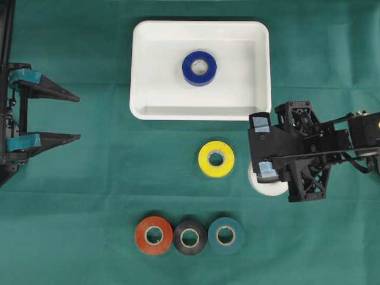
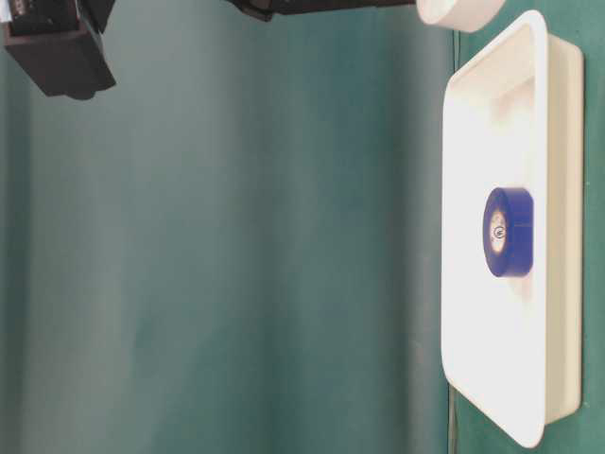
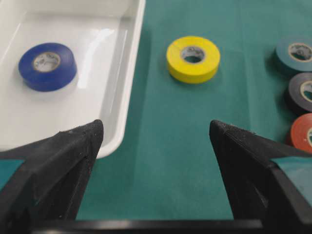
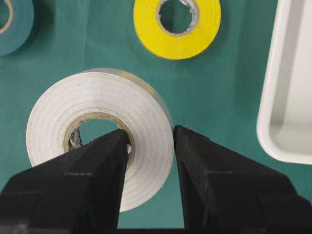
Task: Pick up the tape from a random location and place it into the white case.
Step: 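Lift the white tape and carry it over the tray's upper right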
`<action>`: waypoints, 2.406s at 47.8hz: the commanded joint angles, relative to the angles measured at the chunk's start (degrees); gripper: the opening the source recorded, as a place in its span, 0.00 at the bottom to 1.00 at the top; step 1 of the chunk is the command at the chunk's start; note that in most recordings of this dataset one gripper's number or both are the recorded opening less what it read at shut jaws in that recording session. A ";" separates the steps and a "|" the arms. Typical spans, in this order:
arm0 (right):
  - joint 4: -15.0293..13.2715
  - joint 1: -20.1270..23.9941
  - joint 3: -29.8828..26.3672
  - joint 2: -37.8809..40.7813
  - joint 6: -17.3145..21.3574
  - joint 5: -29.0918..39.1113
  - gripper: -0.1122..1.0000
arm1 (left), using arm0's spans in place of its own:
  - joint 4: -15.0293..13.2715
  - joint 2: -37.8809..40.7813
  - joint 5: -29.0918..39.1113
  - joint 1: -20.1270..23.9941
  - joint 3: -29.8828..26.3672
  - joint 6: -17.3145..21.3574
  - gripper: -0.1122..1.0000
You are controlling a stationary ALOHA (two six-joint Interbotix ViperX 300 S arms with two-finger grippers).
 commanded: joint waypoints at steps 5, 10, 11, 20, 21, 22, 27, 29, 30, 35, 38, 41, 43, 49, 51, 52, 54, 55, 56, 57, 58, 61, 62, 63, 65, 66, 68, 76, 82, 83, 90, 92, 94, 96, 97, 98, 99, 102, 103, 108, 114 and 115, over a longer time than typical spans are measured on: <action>-0.09 0.09 -1.67 -1.23 0.18 -0.09 0.39 | -0.09 0.44 -0.26 -0.09 -0.79 -0.09 0.91; -0.09 0.09 -1.49 -1.32 0.18 -0.09 0.39 | -0.09 0.44 -0.26 -0.18 -0.79 -0.09 0.91; -0.09 0.09 -1.67 -1.23 0.18 -0.09 0.39 | -0.09 0.53 -0.26 -0.18 -0.79 -0.09 0.91; -0.09 0.09 -1.67 -1.23 0.18 -0.09 0.39 | -0.09 0.44 -0.26 -0.18 -0.79 -0.09 0.91; -0.09 0.09 -1.67 -1.32 0.18 -0.09 0.39 | -0.09 0.53 -0.26 -0.18 -0.79 -0.09 0.91; -0.09 0.09 -1.67 -1.32 0.18 -0.09 0.39 | -0.09 0.44 -0.26 -0.18 -0.79 -0.09 0.91; -0.09 0.09 -1.67 -1.32 0.18 -0.09 0.39 | -0.09 0.53 -0.26 -0.18 -0.79 -0.09 0.91; -0.26 0.09 -1.76 -1.23 0.18 -0.09 0.39 | -0.09 0.53 -0.26 -0.18 -0.79 -0.09 0.91; -0.44 0.00 -1.76 -1.32 0.18 -0.09 0.39 | -0.09 0.53 -0.26 -0.18 -0.79 -0.09 0.91; -0.88 -0.44 -1.76 -1.32 0.18 -0.26 0.39 | -0.09 0.44 -0.26 -0.18 -0.88 -0.09 0.91; -0.88 -0.97 -1.85 -1.23 0.18 -0.35 0.39 | -0.09 0.53 -0.26 -0.18 -0.88 -0.09 0.91; -0.97 -1.85 -1.85 -1.23 0.18 -0.35 0.39 | -0.09 0.44 -0.26 -0.18 -0.88 -0.09 0.91; -0.97 -2.46 -1.85 -1.23 0.18 -0.35 0.39 | -0.09 0.44 -0.26 -0.18 -0.88 -0.09 0.91; -1.14 -4.57 -2.02 -1.23 0.00 -0.35 0.39 | -0.09 0.35 -0.26 -0.18 -0.88 -0.09 0.91; -1.32 -5.36 -2.02 -1.32 0.00 -0.35 0.39 | -0.18 0.35 -0.26 -0.18 -0.88 -0.18 0.91; -1.58 -6.06 -2.11 -1.23 0.00 -0.35 0.39 | -0.09 0.26 -0.26 -0.09 -0.88 -0.35 0.91; -1.85 -6.94 -2.20 -1.23 0.00 -0.18 0.39 | -0.18 0.26 -0.26 -0.18 -0.88 -0.79 0.91; -2.11 -7.38 -2.29 -1.23 0.00 -0.09 0.39 | -0.09 0.35 -0.26 -0.18 -0.88 -0.97 0.91; -2.29 -7.91 -2.29 -1.23 0.00 -0.09 0.39 | -0.09 0.35 -0.26 -0.18 -0.88 -1.14 0.91; -2.46 -8.35 -2.29 -1.23 0.00 -0.09 0.39 | -0.09 0.35 -0.26 -0.18 -0.88 -1.41 0.91; -2.55 -8.96 -2.37 -1.23 0.00 -0.09 0.39 | -0.09 0.35 -0.26 -0.18 -0.79 -1.58 0.91; -3.08 -10.63 -2.37 -1.23 -0.09 -0.09 0.39 | -0.09 0.35 -0.26 -0.18 -0.79 -1.93 0.91; -3.16 -11.25 -2.37 -1.23 -0.09 -0.09 0.39 | -0.18 0.35 -0.26 -0.09 -0.79 -1.93 0.91; -3.34 -12.13 -2.46 -1.32 -0.18 -0.09 0.39 | -0.09 0.35 -0.18 -0.18 -0.79 -1.93 0.91; -3.60 -13.27 -2.46 -1.23 -0.18 0.00 0.39 | -0.09 0.35 -0.18 -0.18 -0.88 -1.93 0.91; -3.78 -13.89 -2.55 -1.23 -0.18 0.00 0.39 | -0.09 0.35 -0.09 -0.18 -0.79 -1.93 0.91; -4.13 -15.03 -2.55 -1.23 -0.26 0.00 0.39 | -0.18 0.35 -0.18 -0.18 -0.79 -1.93 0.91; -5.45 -20.21 -2.81 -1.23 -0.35 0.35 0.39 | -0.09 0.35 -0.09 -0.18 -0.79 -1.85 0.91; -6.33 -24.35 -3.08 -1.23 -0.35 0.44 0.39 | -0.09 0.35 -0.09 -0.18 -0.88 -1.85 0.91; -6.50 -25.05 -3.16 -1.32 -0.35 0.44 0.39 | -0.09 0.35 -0.09 -0.18 -0.88 -1.85 0.91; -7.73 -29.18 -3.34 -1.23 -0.35 0.44 0.39 | -0.09 0.35 -0.09 -0.09 -0.88 -1.93 0.91; -8.09 -30.67 -3.43 -1.23 -0.35 0.35 0.39 | -0.09 0.35 -0.09 -0.18 -0.88 -1.93 0.91; -8.35 -31.82 -3.43 -1.23 -0.44 0.44 0.39 | -0.09 0.35 -0.09 -0.18 -0.88 -1.93 0.91; -8.53 -32.96 -3.52 -1.23 -0.44 0.35 0.39 | -0.18 0.35 -0.09 -0.09 -0.79 -1.93 0.91; -8.61 -33.75 -3.52 -1.23 -0.44 0.35 0.39 | -0.18 0.35 -0.09 -0.18 -0.79 -1.93 0.91; -8.70 -34.28 -3.52 -1.23 -0.44 0.35 0.39 | -0.09 0.35 -0.09 -0.18 -0.88 -1.93 0.91; -8.70 -34.80 -3.52 -1.23 -0.44 0.35 0.39 | -0.09 0.35 -0.09 -0.09 -0.79 -1.93 0.91; -8.70 -35.95 -3.52 -1.23 -0.44 0.35 0.39 | -0.09 0.35 -0.09 -0.18 -0.79 -1.93 0.91; -8.70 -36.12 -3.52 -1.23 -0.44 0.44 0.39 | -0.09 0.35 -0.09 -0.18 -0.88 -1.93 0.91; -8.70 -36.65 -3.52 -1.23 -0.53 0.18 0.39 | -0.18 0.35 -0.09 -0.18 -0.88 -1.85 0.91; -8.35 -36.56 -3.78 -0.97 -0.35 -0.26 0.39 | -0.09 0.35 -0.09 -0.18 -0.88 -1.85 0.91; -8.26 -36.65 -3.87 -0.88 -0.35 -0.35 0.39 | -0.18 0.35 -0.09 -0.18 -0.88 -1.93 0.91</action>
